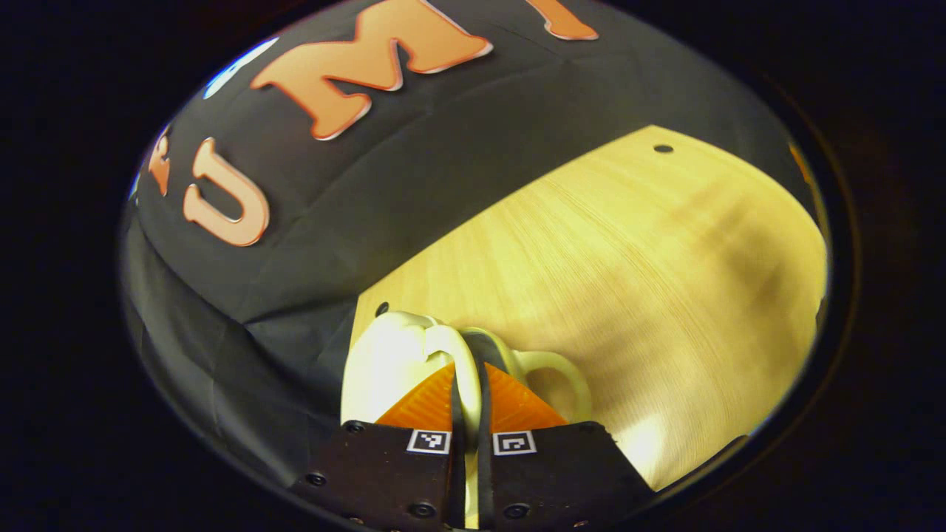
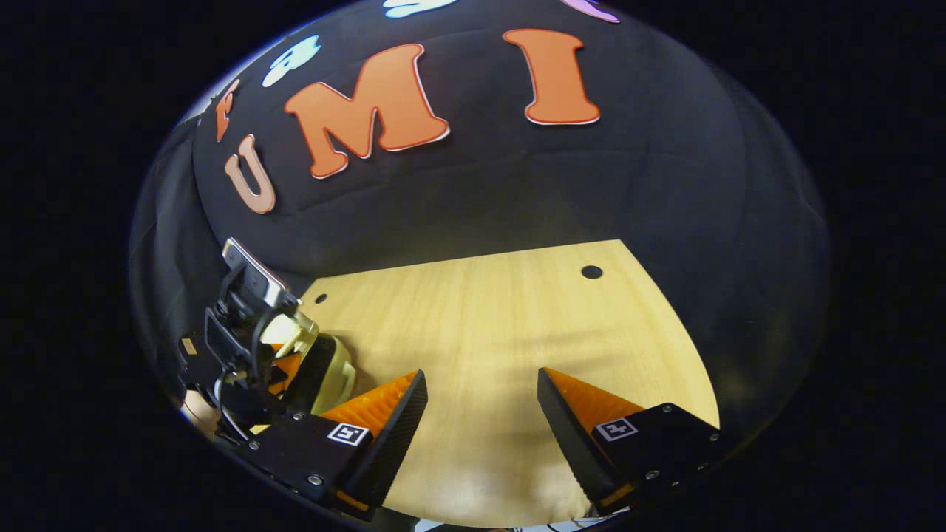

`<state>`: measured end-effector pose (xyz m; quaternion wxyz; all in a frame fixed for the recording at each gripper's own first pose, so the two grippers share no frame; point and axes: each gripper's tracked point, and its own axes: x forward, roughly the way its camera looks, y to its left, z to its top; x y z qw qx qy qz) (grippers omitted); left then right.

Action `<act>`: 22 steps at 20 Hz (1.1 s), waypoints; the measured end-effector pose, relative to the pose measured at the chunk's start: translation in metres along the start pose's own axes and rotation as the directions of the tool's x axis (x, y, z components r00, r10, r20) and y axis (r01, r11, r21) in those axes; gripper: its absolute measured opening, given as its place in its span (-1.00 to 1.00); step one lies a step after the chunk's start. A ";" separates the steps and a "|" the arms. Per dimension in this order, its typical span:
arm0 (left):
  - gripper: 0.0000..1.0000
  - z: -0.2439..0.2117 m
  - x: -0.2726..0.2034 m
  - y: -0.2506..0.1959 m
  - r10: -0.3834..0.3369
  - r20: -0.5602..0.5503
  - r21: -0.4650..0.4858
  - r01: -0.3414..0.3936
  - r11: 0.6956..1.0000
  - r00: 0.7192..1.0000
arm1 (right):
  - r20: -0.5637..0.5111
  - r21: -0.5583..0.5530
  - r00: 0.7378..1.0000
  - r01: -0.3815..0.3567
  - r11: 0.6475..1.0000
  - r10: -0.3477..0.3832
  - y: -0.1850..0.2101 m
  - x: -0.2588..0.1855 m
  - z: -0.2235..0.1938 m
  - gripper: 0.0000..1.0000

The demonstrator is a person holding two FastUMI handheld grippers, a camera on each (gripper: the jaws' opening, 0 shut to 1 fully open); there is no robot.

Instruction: First open the suitcase, pack the skin care products into it, and then close the suitcase.

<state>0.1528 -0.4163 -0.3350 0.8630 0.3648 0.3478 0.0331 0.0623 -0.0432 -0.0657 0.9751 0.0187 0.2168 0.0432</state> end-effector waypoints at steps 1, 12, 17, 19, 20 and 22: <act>-0.84 -0.006 0.012 -0.014 -0.004 -0.019 0.009 0.004 1.000 1.000 | -0.007 -0.002 1.000 0.017 1.000 -0.017 -0.009 0.002 -0.005 0.92; -0.79 -0.029 0.042 -0.019 -0.014 -0.081 0.014 0.015 1.000 0.997 | -0.024 -0.072 0.998 0.064 0.995 -0.066 -0.023 0.007 -0.019 0.91; -0.05 -0.012 0.029 -0.020 -0.094 -0.018 -0.093 0.092 0.991 0.995 | -0.021 -0.103 0.998 0.060 0.993 -0.062 -0.018 0.013 -0.014 0.92; 1.00 0.000 0.023 -0.031 -0.165 0.019 -0.168 0.166 0.972 0.986 | -0.026 -0.108 0.998 0.058 0.992 -0.061 -0.014 0.017 -0.012 0.92; 0.99 0.004 0.013 -0.033 -0.184 0.042 -0.204 0.188 0.961 0.982 | -0.020 -0.109 0.998 0.058 0.992 -0.061 -0.010 0.018 -0.008 0.92; 0.99 0.026 -0.003 -0.021 -0.198 0.113 -0.264 0.221 0.939 0.974 | 0.002 -0.108 0.998 0.061 0.992 -0.061 -0.002 0.017 0.001 0.92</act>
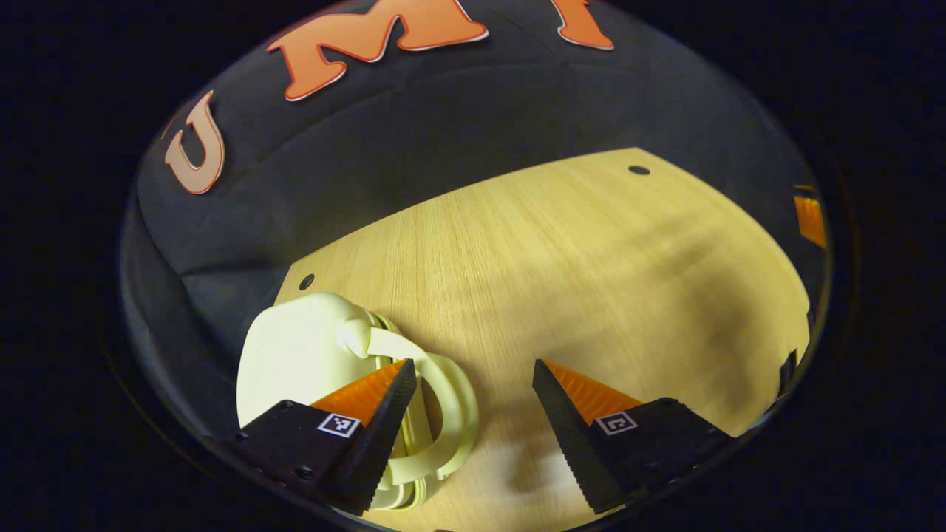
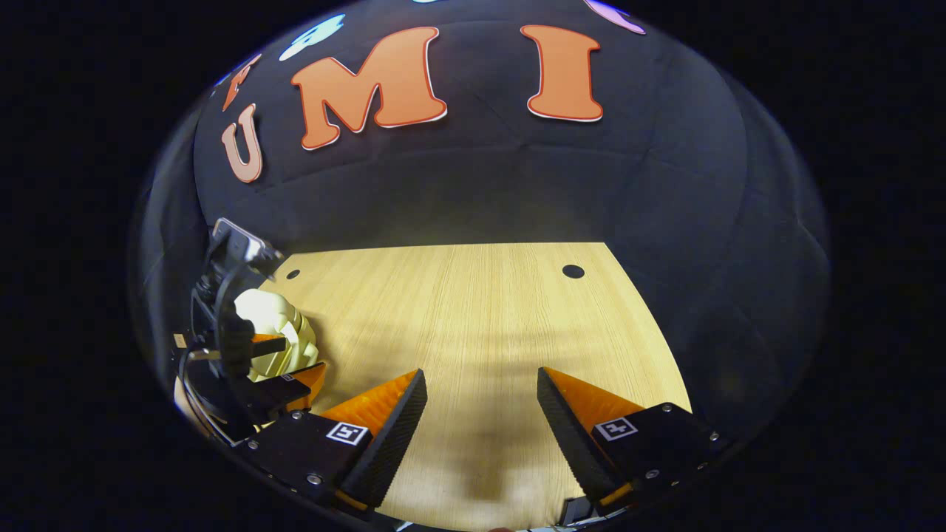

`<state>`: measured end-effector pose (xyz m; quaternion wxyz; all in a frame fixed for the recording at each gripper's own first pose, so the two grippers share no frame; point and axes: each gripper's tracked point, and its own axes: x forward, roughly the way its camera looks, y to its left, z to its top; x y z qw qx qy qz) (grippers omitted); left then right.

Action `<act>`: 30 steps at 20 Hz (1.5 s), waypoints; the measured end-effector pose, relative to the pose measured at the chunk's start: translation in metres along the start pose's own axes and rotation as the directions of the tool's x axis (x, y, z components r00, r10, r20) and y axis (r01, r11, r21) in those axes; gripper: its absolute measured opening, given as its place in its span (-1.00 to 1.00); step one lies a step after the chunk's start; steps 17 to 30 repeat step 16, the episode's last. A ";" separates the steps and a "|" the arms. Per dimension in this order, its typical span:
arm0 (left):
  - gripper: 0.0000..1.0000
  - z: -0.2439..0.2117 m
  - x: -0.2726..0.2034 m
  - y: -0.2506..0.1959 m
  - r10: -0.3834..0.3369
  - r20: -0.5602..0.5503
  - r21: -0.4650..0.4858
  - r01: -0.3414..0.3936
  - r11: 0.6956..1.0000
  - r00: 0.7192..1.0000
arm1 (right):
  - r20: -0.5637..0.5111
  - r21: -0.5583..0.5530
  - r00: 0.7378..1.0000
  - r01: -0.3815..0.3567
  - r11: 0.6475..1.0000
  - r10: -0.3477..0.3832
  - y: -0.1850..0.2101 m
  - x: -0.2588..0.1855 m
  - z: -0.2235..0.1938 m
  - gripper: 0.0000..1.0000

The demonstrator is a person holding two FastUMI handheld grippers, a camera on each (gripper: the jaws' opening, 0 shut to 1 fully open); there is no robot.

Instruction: First open the suitcase, pack the skin care products into it, and then close the suitcase.

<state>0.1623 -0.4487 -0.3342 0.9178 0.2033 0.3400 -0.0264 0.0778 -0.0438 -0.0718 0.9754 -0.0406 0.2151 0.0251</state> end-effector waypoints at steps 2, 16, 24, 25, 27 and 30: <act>0.99 0.030 -0.019 0.007 -0.019 0.084 -0.066 0.024 0.998 0.996 | 0.029 0.008 1.000 0.005 1.000 -0.005 0.005 -0.004 0.012 0.92; 0.98 0.169 -0.175 0.145 0.147 0.564 -0.260 0.006 0.966 0.813 | 0.446 0.027 0.891 0.084 0.996 -0.087 0.064 -0.090 0.118 0.91; 0.98 0.169 -0.175 0.145 0.147 0.564 -0.260 0.006 0.966 0.813 | 0.446 0.027 0.891 0.084 0.996 -0.087 0.064 -0.090 0.118 0.91; 0.98 0.169 -0.175 0.145 0.147 0.564 -0.260 0.006 0.966 0.813 | 0.446 0.027 0.891 0.084 0.996 -0.087 0.064 -0.090 0.118 0.91; 0.98 0.169 -0.175 0.145 0.147 0.564 -0.260 0.006 0.966 0.813 | 0.446 0.027 0.891 0.084 0.996 -0.087 0.064 -0.090 0.118 0.91; 0.98 0.169 -0.175 0.145 0.147 0.564 -0.260 0.006 0.966 0.813 | 0.446 0.027 0.891 0.084 0.996 -0.087 0.064 -0.090 0.118 0.91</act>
